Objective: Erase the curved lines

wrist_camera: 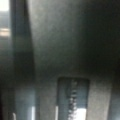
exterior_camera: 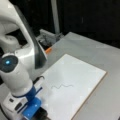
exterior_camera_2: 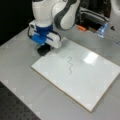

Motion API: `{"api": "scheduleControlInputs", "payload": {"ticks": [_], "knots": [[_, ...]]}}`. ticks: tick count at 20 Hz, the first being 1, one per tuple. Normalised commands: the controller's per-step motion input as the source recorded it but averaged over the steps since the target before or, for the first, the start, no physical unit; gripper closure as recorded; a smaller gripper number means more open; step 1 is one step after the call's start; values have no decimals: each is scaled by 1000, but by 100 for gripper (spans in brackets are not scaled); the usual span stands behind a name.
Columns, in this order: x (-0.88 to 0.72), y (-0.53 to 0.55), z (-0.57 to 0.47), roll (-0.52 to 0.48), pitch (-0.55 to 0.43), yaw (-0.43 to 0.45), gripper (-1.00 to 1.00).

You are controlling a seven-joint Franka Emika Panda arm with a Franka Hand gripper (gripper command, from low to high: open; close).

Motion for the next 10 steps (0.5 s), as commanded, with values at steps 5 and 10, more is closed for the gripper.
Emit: {"api": "scheduleControlInputs", "payload": {"ticks": [5,10], "knots": [[65,-56,2,80,-24,-39,100],[65,-56,2,80,-24,-39,100]]}}
